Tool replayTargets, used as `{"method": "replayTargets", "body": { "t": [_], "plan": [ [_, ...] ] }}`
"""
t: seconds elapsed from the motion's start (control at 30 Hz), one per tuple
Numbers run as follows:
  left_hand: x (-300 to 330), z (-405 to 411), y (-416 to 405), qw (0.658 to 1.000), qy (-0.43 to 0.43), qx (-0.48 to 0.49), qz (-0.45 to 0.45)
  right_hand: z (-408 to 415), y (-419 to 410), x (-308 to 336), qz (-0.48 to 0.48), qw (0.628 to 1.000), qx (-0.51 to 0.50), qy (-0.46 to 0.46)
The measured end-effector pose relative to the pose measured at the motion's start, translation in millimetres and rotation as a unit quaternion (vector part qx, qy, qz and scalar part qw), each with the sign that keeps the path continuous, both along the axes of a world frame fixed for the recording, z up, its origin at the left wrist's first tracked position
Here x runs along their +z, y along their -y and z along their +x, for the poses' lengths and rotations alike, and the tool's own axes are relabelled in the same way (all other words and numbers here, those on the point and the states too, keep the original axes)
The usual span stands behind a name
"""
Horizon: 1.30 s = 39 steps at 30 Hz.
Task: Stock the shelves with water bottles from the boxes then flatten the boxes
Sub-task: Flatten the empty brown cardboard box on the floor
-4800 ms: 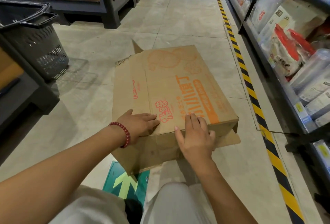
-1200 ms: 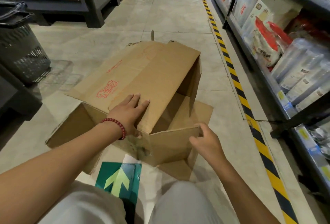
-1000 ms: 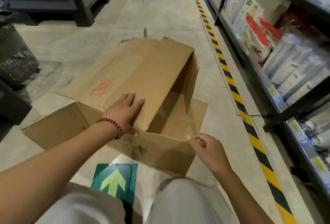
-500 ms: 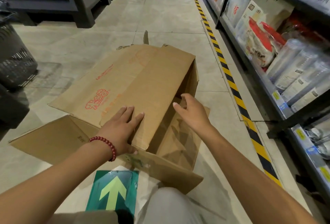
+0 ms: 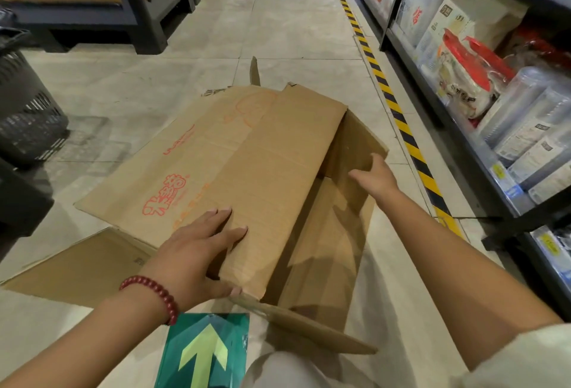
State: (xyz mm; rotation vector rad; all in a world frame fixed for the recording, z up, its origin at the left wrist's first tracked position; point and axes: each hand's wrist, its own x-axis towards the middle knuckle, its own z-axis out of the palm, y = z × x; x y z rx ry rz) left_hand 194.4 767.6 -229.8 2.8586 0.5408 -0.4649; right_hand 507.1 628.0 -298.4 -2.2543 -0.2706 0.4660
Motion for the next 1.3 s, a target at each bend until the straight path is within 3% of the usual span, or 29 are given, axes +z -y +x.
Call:
{"method": "replayTargets", "body": {
  "t": [0.13,0.23,0.33,0.4,0.47,0.57,0.67,0.77,1.03,1.3],
  "plan": [
    [-2.4,-6.6,2.6,0.999,0.02,0.032,0.011,26.2,3.3,-7.8,0.0,0.999,-0.047,0.014],
    [-3.6,-13.2,0.3,0.99,0.069,0.119,0.018,14.8,0.4,-9.4,-0.018,0.995,-0.076,0.064],
    [2.3,-12.1,-3.7,0.943,0.194,0.26,-0.073,-20.1,1.0,-13.2,0.034,0.995,-0.063,0.073],
    [8.7,-8.5,-1.8,0.924,0.213,0.287,-0.135,-46.6,7.6,-11.3,0.066,0.996,-0.043,0.052],
    [12.6,-4.5,4.2,0.946,0.147,0.246,-0.149,-70.4,20.7,-5.5,0.119,0.992,-0.037,0.005],
    [10.2,4.5,16.6,0.988,0.03,0.111,-0.102,-98.7,47.2,5.8,0.21,0.974,-0.05,-0.063],
    [-1.1,21.6,31.4,0.998,-0.037,0.004,-0.054,-122.7,71.9,14.0,0.241,0.966,-0.045,-0.08],
    [-10.5,42.7,45.5,0.997,-0.059,-0.027,-0.051,-140.3,88.3,17.6,0.275,0.953,-0.076,-0.107],
    [-47.7,87.6,39.0,0.994,-0.029,-0.073,0.073,-157.5,102.5,-1.4,0.249,0.951,-0.155,-0.098],
    [-101.7,146.0,28.0,0.988,0.059,-0.109,0.094,-140.1,97.1,-36.1,0.227,0.937,-0.229,-0.131]
  ]
}}
